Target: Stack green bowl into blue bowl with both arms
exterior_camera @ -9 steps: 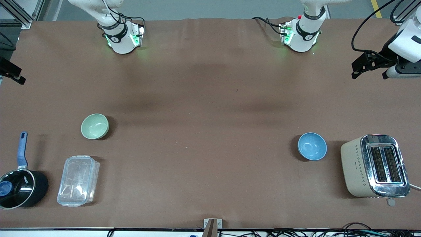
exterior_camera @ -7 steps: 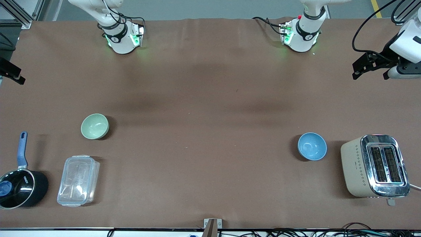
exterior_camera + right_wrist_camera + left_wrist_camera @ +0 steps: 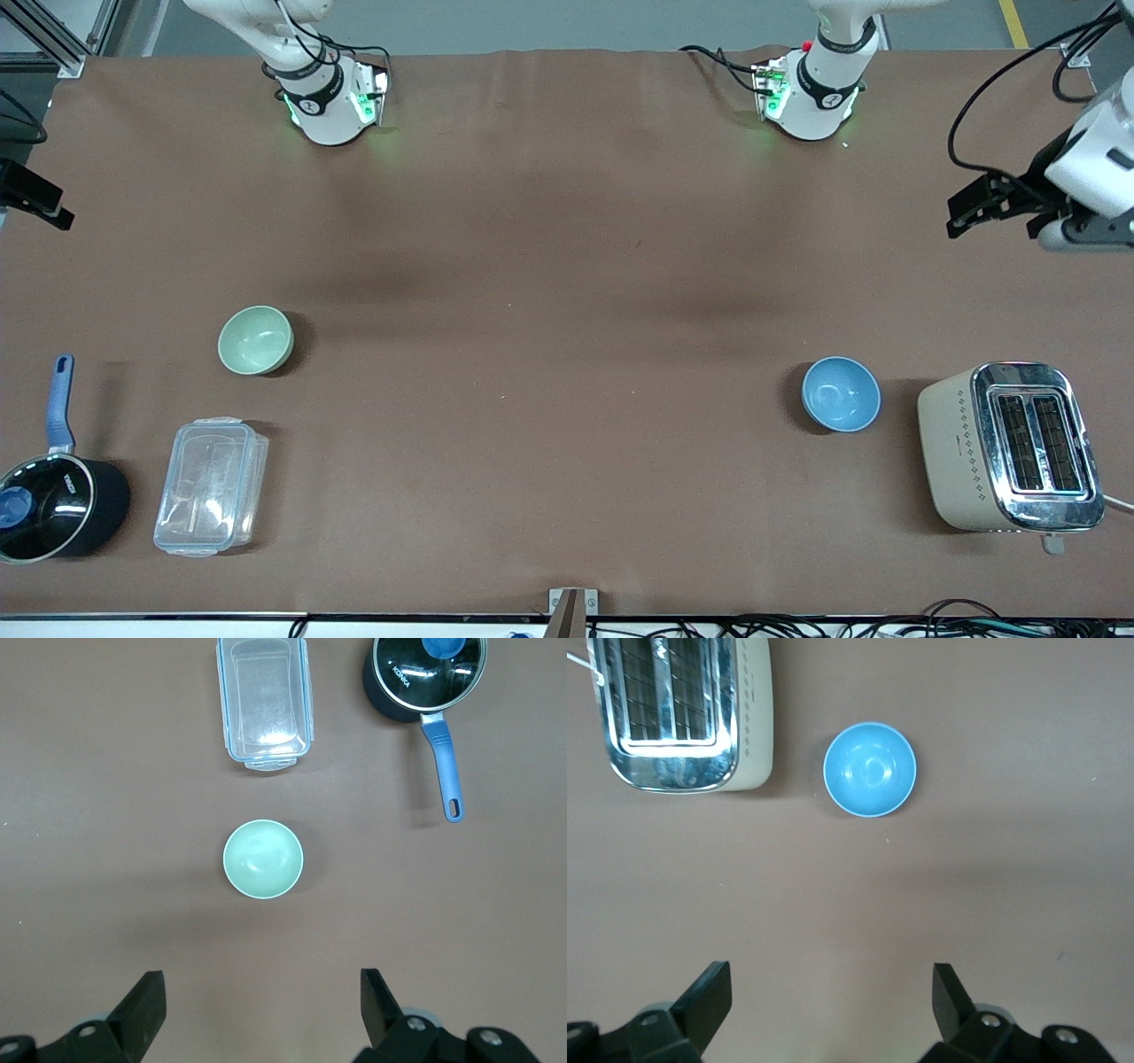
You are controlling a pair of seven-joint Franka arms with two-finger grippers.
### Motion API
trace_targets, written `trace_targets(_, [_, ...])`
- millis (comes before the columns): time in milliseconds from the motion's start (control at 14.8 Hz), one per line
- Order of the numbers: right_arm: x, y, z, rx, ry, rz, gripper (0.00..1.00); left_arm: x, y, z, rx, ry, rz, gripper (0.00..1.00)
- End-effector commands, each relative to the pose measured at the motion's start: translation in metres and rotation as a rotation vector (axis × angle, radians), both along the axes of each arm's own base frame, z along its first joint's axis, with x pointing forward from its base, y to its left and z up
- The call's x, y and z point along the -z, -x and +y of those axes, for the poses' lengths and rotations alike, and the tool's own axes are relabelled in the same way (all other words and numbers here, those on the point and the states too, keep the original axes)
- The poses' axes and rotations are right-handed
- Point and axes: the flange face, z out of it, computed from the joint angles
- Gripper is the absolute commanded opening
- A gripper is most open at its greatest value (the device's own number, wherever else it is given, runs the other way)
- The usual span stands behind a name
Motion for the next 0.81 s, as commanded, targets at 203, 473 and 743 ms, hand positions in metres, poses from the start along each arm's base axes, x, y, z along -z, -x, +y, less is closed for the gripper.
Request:
trace_targets(203, [0.007, 0.000, -0.002, 0.020, -0.023, -0.021, 0.96, 0.110, -0.060, 0.007, 0.026, -0.059, 0.044, 1.00])
trace_targets(473, [0.061, -0.002, -0.026, 0.069, -0.089, 0.001, 0.96, 0.191, -0.083, 0.011, 0.025, -0.039, 0.043, 1.00])
trace_targets(743, [0.128, 0.005, -0.043, 0.125, -0.144, 0.041, 0.96, 0.252, -0.094, 0.009, 0.017, -0.024, 0.046, 1.00])
